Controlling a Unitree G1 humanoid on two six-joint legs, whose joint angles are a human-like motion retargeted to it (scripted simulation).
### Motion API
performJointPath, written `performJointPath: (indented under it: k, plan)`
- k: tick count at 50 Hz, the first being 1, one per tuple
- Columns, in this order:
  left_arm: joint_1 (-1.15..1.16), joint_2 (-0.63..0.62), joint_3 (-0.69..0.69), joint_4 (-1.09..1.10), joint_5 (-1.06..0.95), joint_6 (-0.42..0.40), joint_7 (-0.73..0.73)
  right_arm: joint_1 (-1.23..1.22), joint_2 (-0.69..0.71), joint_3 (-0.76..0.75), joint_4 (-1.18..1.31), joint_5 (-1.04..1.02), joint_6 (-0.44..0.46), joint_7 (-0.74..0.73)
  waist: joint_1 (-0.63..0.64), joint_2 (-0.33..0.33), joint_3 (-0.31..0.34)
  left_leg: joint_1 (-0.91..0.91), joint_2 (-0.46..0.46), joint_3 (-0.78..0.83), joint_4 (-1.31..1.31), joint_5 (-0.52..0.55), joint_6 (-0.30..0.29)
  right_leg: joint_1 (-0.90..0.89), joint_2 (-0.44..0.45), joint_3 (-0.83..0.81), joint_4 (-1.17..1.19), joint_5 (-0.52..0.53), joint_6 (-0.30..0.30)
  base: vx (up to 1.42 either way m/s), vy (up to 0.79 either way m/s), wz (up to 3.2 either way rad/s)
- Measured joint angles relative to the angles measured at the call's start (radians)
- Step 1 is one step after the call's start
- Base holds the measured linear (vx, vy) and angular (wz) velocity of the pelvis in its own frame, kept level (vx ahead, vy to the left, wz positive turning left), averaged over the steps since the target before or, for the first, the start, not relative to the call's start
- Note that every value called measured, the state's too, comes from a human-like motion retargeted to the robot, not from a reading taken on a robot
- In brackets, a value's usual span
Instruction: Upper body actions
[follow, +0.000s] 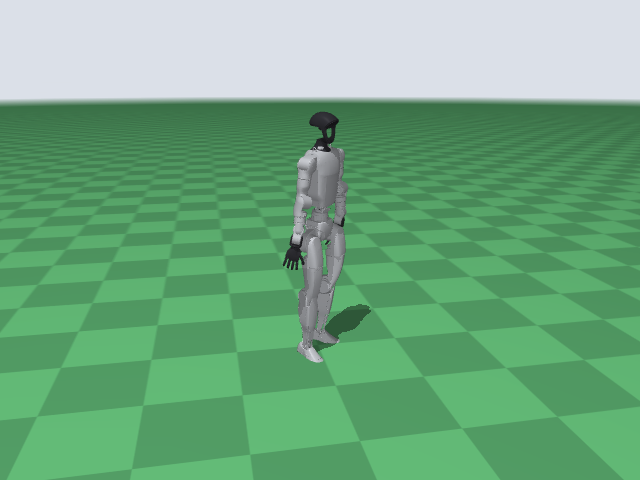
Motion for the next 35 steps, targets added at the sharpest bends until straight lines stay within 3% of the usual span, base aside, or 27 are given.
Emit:
performJointPath:
  k: [20,35]
  plan:
    - [0.077,0.019,0.021,0.069,-0.007,0.008,-0.009,-0.002,0.083,0.06,-0.077,-0.075,-0.022,0.064,-0.08,-0.034,-0.023,0.029,0.026,0.125,-0.001,-0.066,-0.018,-0.061,0.029,0.132,0.011,0.043,-0.013,0.06,-0.2,-0.35]
    - [0.067,-0.01,-0.017,-0.008,0.019,-0.001,-0.017,-0.027,0.046,0.045,-0.029,-0.011,-0.007,0.033,-0.14,-0.001,0.005,0.038,0.029,0.153,0.002,-0.108,-0.014,-0.062,0.039,0.163,0.011,0.049,-0.017,-0.01,-0.03,-0.08]
